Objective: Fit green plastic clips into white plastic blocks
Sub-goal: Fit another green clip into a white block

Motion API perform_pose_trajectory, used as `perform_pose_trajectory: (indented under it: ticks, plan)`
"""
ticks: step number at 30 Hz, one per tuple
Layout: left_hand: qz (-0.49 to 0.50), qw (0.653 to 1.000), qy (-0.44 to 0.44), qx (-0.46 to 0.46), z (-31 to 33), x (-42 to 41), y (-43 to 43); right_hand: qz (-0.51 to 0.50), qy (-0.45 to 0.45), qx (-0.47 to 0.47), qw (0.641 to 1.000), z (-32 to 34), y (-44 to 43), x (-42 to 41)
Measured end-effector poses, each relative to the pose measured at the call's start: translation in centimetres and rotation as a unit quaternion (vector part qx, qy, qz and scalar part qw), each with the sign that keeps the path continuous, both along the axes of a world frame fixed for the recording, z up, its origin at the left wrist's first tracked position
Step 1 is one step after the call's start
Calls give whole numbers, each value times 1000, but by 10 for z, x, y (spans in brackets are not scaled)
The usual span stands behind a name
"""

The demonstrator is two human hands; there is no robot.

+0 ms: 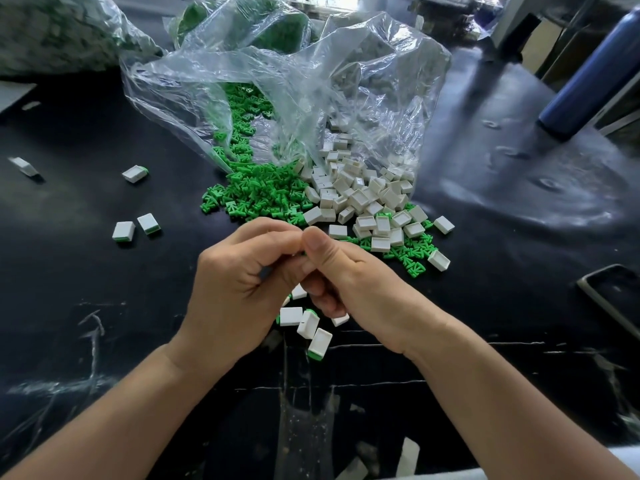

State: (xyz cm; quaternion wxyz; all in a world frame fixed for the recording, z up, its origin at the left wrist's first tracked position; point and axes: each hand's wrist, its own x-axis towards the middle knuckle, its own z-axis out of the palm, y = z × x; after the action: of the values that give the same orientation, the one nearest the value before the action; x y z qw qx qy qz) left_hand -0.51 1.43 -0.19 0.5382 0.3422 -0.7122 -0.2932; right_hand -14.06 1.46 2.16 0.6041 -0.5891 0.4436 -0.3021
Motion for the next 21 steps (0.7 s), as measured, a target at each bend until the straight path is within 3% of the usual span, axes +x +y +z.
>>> perform_pose_trajectory:
  ticks: [4, 10, 15, 21]
  plan:
    - [-30, 999, -5, 17, 4, 1, -2, 16, -5, 22, 1000, 1, -2, -5]
    - [-54, 991, 43, 114, 6, 1, -1, 21, -32, 58, 998, 4, -2, -7]
    - [-47, 969, 95, 222, 5, 3, -1, 24, -55, 72, 996, 0, -4, -10]
    - [-80, 943, 143, 288, 7, 4, -1, 29, -61, 85, 994, -2, -6, -11]
